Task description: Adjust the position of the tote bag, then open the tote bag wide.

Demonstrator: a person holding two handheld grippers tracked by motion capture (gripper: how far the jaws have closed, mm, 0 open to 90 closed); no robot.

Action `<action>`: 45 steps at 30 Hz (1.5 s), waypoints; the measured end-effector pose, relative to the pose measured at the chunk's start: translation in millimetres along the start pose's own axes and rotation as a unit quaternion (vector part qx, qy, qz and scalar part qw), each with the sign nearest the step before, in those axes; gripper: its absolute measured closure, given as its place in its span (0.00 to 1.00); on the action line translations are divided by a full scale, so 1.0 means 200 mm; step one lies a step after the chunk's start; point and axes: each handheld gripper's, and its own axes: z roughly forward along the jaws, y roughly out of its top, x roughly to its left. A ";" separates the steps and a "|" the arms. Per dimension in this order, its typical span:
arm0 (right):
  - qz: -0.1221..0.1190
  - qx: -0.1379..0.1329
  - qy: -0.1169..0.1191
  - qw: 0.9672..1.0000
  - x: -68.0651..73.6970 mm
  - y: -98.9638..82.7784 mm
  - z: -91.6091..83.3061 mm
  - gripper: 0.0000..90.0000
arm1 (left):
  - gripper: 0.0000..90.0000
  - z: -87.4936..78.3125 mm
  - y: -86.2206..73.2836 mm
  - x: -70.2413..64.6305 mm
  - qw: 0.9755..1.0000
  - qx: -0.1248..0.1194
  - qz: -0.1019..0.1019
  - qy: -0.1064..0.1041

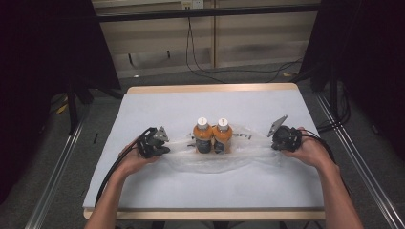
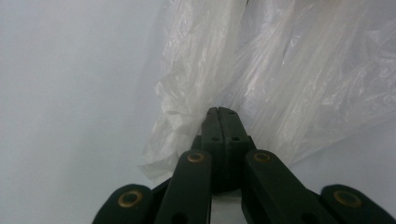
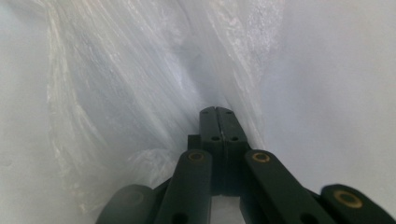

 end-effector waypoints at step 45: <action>0.028 -0.239 0.095 0.966 0.10 0.43 -0.02 1.00 | 0.98 0.08 0.39 -0.34 0.973 -0.208 -0.010 -0.100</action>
